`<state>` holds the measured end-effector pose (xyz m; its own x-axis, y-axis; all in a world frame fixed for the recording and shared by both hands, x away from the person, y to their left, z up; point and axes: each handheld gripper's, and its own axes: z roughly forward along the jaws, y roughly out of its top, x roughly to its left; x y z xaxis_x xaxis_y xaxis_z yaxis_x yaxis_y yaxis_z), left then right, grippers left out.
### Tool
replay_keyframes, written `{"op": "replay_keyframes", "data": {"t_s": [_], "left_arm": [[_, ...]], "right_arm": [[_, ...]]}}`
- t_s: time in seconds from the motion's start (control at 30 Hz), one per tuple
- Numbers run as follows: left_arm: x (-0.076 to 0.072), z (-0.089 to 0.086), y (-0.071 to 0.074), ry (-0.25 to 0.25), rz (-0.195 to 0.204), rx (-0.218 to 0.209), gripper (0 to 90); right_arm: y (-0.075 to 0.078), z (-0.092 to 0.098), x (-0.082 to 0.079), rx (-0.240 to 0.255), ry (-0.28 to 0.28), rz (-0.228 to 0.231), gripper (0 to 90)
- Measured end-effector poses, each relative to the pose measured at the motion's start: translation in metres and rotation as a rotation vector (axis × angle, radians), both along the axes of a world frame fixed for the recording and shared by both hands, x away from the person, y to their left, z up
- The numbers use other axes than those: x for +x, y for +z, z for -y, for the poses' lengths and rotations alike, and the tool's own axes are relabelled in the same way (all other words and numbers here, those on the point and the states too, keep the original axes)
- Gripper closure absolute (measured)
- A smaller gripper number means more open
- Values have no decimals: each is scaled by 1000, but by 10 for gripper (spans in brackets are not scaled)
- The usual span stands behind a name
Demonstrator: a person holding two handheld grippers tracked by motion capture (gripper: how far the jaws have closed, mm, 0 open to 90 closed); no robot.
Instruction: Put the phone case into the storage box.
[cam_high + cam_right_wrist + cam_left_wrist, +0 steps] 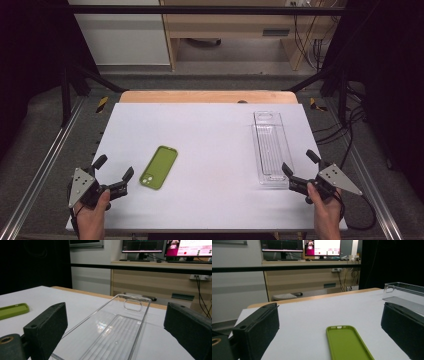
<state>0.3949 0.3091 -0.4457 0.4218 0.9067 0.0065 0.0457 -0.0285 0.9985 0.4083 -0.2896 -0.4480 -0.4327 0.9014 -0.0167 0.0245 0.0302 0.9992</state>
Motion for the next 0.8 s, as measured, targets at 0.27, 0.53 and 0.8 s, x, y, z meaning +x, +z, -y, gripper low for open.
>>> {"op": "replay_keyframes", "data": {"t_s": [0.27, 0.53, 0.8], "left_arm": [[3, 17, 1, -10, -81, 25, 6], [15, 40, 5, -6, -165, 79, 6], [30, 52, 6, -56, -205, 124, 7]], "right_arm": [[-4, 3, -3, -25, -8, -12, 50], [-5, 3, -4, -43, -18, -21, 50], [-6, 2, -4, -57, -23, -25, 50]]}}
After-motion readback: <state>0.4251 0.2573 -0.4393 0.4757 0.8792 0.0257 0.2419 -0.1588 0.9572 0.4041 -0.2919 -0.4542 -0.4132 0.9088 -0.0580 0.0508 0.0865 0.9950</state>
